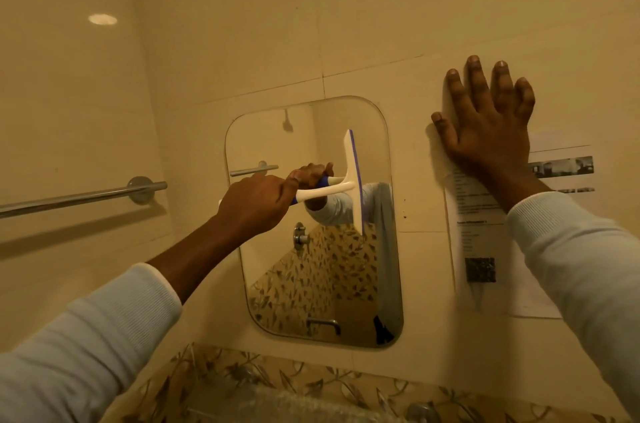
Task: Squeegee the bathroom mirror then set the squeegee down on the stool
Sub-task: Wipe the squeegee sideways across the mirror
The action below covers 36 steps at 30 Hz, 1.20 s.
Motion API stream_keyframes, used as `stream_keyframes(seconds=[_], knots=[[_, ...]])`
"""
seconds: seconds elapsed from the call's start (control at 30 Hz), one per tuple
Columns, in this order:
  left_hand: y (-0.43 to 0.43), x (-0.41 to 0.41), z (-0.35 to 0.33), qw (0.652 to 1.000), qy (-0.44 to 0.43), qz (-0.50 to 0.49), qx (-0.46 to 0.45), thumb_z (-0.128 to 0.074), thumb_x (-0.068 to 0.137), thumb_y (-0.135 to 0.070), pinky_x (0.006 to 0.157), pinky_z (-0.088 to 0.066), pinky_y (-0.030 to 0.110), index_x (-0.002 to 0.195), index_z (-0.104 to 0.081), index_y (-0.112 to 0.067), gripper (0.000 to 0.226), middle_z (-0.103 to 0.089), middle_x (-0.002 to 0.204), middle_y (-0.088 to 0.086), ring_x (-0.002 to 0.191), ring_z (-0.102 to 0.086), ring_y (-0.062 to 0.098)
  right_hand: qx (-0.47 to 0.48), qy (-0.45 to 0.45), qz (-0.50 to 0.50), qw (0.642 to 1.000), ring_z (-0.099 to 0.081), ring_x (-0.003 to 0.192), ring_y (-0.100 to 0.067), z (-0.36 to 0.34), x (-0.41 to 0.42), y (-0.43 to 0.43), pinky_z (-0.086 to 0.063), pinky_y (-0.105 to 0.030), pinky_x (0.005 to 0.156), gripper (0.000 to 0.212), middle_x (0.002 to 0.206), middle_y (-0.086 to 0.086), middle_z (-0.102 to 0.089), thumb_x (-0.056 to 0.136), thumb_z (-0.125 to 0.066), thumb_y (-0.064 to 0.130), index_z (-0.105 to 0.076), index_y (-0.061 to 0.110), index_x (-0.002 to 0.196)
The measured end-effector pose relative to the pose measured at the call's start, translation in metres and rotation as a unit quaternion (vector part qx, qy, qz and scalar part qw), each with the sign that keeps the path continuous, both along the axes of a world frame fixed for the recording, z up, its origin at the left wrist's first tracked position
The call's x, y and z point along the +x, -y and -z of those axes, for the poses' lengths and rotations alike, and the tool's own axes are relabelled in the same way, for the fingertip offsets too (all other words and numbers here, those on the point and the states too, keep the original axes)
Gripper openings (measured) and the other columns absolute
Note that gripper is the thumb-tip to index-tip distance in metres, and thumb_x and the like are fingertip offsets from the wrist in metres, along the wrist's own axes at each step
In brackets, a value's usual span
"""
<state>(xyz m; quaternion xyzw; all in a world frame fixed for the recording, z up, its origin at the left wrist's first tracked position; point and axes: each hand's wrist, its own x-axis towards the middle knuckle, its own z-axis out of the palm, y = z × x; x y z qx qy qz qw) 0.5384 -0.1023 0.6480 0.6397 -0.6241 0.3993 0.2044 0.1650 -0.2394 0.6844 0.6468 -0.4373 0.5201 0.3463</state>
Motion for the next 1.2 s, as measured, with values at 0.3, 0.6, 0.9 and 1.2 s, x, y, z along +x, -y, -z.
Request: stream_keyframes(seconds=[0.3,0.6,0.9,1.2], knots=[[-0.020,0.052,0.007,0.999,-0.028,-0.033,-0.003,-0.029,0.108,-0.045,0.042,-0.037,0.027,0.086,-0.053,-0.027,0.037,-0.043,0.052,-0.005,0.043,-0.044,0.013,-0.009,0.002,-0.001,1.000,-0.005,0.164,-0.042,0.001,0.001,0.002,-0.007,-0.064,0.128,0.077,0.180,-0.005,-0.002,0.106,-0.021,0.068,-0.009,0.029,0.172],[-0.033,0.092,0.009,0.996,-0.058,-0.073,0.009,-0.024,0.106,-0.051,0.044,-0.037,0.025,0.065,-0.052,-0.022,0.057,-0.051,0.053,0.001,0.044,-0.049,0.018,-0.008,0.005,-0.007,1.000,-0.007,0.163,-0.043,0.001,0.001,0.001,-0.007,-0.066,0.127,0.077,0.180,-0.007,-0.005,0.106,-0.022,0.067,-0.011,0.028,0.171],[-0.046,0.131,0.018,0.992,-0.039,-0.114,0.034,-0.012,0.101,-0.057,0.047,-0.051,0.032,0.090,-0.063,-0.014,0.068,-0.056,0.061,0.002,0.051,-0.056,0.019,0.000,0.003,-0.010,1.000,-0.005,0.163,-0.044,0.001,0.001,-0.001,-0.006,-0.066,0.127,0.078,0.180,-0.007,-0.003,0.105,-0.021,0.068,-0.009,0.028,0.172],[-0.054,0.176,0.027,0.987,-0.004,-0.153,0.040,-0.023,0.104,-0.048,0.039,-0.053,0.036,0.109,-0.068,-0.015,0.056,-0.044,0.056,-0.007,0.043,-0.049,0.012,0.004,0.002,-0.015,1.000,-0.004,0.163,-0.043,0.001,0.000,-0.003,-0.006,-0.066,0.128,0.079,0.180,-0.006,-0.001,0.105,-0.022,0.068,-0.009,0.028,0.172]])
